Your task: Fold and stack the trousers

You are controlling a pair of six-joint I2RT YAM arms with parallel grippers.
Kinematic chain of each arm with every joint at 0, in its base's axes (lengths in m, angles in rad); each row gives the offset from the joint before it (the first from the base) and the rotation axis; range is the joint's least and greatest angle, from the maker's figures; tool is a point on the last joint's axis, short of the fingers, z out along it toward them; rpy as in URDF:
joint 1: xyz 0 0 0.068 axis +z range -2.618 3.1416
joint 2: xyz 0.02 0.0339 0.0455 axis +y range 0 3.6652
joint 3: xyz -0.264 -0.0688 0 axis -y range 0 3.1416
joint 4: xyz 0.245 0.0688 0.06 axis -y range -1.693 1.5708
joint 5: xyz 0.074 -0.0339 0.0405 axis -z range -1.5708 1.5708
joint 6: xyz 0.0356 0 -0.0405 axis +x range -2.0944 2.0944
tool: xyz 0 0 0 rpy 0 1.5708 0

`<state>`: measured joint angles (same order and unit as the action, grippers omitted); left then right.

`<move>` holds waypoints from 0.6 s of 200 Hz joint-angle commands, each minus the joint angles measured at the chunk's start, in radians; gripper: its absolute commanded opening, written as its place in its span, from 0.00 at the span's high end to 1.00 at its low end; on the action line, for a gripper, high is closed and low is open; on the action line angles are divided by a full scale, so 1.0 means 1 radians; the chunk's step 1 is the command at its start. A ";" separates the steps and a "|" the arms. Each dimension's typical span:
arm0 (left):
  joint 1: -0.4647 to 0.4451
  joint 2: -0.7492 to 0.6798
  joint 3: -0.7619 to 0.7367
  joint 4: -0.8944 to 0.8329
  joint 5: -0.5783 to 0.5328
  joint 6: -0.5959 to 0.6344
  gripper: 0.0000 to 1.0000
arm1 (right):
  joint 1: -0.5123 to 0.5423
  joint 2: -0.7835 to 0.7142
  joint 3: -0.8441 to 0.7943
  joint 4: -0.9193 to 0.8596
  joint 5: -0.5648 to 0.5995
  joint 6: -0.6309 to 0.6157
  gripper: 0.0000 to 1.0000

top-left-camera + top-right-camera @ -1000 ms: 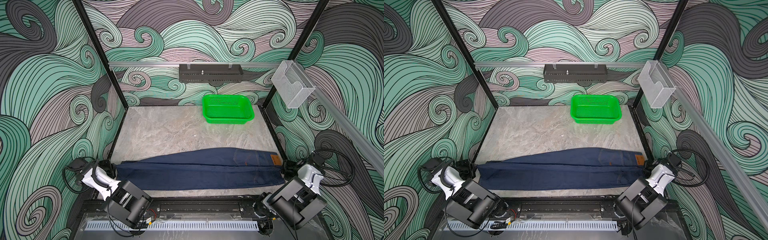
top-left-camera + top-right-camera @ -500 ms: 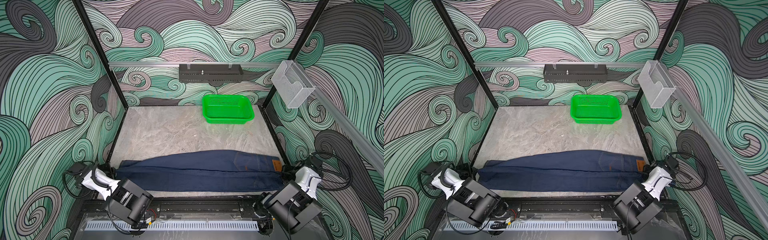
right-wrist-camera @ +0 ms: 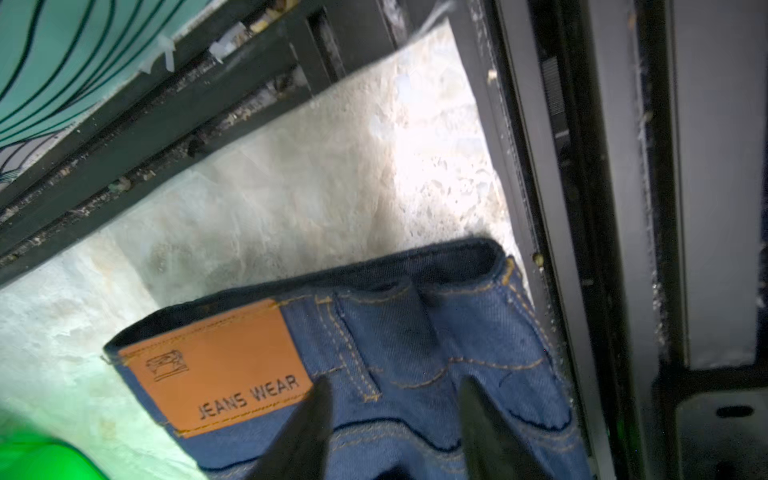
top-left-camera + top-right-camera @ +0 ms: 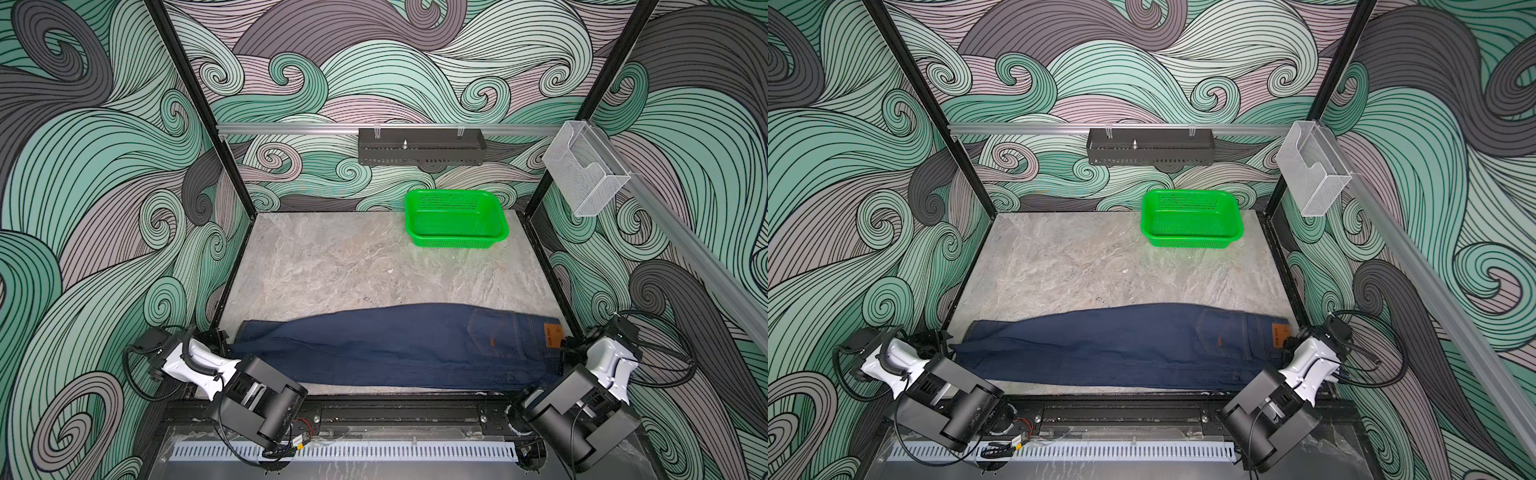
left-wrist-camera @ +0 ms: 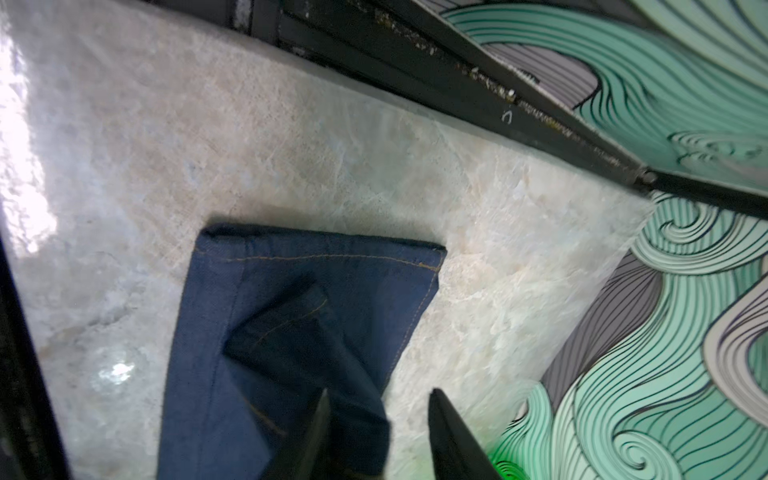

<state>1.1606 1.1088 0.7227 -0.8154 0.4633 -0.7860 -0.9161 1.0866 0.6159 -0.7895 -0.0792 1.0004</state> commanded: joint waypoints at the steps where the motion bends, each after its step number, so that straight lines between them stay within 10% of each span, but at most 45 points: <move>1: 0.007 -0.013 0.029 -0.055 0.005 0.004 0.45 | 0.017 -0.014 0.028 -0.052 0.006 -0.002 0.32; 26: 0.002 -0.022 0.072 -0.097 0.012 -0.003 0.34 | 0.056 -0.028 0.079 -0.108 0.002 -0.002 0.03; 120: -0.099 -0.074 0.161 -0.101 -0.026 -0.074 0.25 | 0.458 -0.148 0.202 -0.166 0.068 0.126 0.00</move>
<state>1.1000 1.0676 0.8768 -0.9237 0.4480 -0.8108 -0.5400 0.9436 0.8242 -0.9318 -0.0570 1.0702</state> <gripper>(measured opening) 0.745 0.994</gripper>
